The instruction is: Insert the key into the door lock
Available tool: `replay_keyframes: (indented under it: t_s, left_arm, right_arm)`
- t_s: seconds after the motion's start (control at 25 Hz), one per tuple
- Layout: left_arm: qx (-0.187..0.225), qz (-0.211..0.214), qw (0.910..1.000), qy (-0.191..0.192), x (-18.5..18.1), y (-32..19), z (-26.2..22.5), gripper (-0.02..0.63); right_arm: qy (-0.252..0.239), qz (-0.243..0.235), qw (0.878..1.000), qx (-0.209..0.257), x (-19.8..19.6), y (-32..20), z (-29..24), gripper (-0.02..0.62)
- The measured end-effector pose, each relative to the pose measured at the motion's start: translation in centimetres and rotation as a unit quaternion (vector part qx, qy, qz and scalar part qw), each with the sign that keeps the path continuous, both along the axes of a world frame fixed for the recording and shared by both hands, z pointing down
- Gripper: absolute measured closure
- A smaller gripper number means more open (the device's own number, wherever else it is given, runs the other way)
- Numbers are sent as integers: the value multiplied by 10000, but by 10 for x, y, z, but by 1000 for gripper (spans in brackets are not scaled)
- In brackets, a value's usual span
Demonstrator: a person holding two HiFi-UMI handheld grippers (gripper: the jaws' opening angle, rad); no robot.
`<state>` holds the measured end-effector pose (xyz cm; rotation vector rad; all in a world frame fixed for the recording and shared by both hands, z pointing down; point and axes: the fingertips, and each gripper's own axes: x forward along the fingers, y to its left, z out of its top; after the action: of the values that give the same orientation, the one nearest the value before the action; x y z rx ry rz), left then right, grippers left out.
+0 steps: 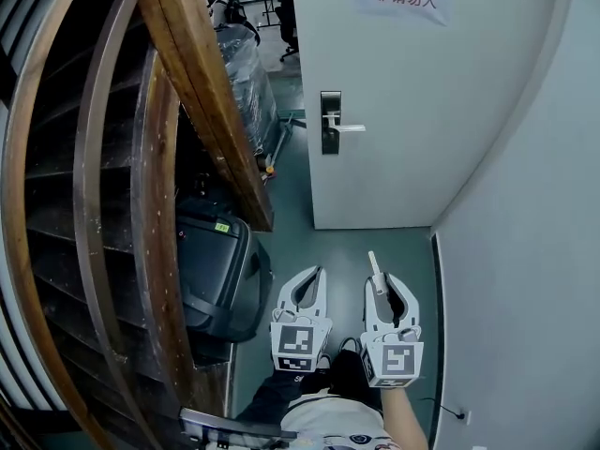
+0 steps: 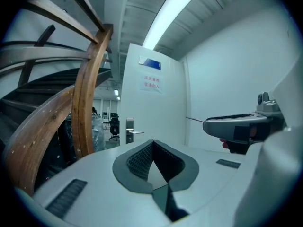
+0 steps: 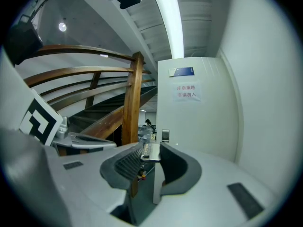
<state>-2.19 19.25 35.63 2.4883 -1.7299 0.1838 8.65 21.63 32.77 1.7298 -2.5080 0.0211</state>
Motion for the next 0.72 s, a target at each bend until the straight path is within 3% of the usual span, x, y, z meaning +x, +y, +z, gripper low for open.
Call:
replay_keyframes:
  t_s: [0.72]
  left_arm:
    - [-151,-591,9979,-229,4,-184,14,601]
  right_arm:
    - [-120,-624,9976,-274,-1,-195,30,479]
